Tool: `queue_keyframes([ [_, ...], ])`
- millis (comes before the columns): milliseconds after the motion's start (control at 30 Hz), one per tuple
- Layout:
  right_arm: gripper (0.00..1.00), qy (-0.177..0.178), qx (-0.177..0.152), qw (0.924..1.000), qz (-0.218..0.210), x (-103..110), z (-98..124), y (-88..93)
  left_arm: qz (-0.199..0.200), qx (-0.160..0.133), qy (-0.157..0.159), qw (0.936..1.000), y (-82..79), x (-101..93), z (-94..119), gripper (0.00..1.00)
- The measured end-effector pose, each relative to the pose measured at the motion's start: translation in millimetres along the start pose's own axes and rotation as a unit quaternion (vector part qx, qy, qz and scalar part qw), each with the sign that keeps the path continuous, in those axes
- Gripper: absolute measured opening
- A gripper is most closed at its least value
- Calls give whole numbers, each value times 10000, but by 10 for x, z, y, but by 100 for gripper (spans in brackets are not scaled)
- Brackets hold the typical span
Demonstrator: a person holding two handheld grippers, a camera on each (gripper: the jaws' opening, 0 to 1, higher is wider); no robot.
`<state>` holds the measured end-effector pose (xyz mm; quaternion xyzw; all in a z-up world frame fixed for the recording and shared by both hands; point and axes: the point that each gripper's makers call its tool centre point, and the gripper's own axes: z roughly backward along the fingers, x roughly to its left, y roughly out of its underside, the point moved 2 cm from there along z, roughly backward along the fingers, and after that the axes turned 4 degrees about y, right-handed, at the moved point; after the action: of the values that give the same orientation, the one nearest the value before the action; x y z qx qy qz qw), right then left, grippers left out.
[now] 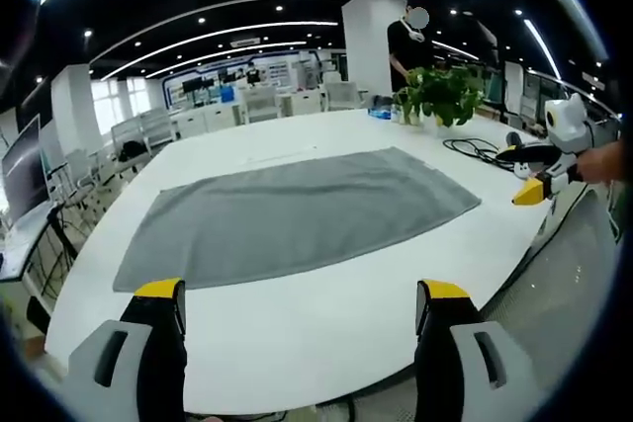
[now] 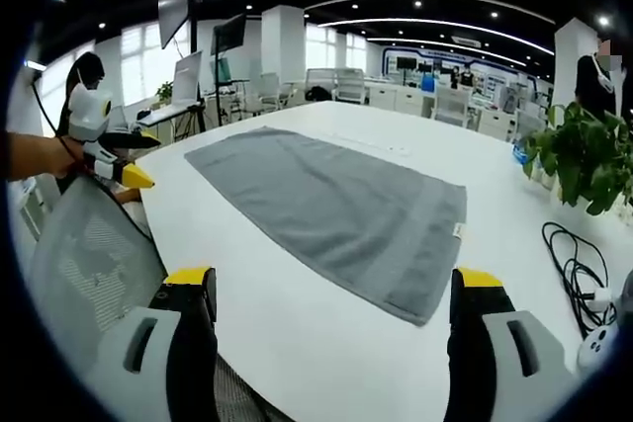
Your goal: Fold the towel on the table until its edges align and the towel forms a compact rectangular stack.
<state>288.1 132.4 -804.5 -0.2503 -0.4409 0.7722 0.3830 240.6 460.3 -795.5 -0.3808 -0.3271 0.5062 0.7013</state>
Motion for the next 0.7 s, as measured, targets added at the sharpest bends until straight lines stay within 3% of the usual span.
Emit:
queue_keyframes([
  [267,99,-14,-28,10000,8,-34,17,27,-19,-102,-75,9999,-63,5,-7,99],
  [700,99,104,-23,9999,-77,-21,86,101,-136,-41,67,9999,-67,-23,4,99],
])
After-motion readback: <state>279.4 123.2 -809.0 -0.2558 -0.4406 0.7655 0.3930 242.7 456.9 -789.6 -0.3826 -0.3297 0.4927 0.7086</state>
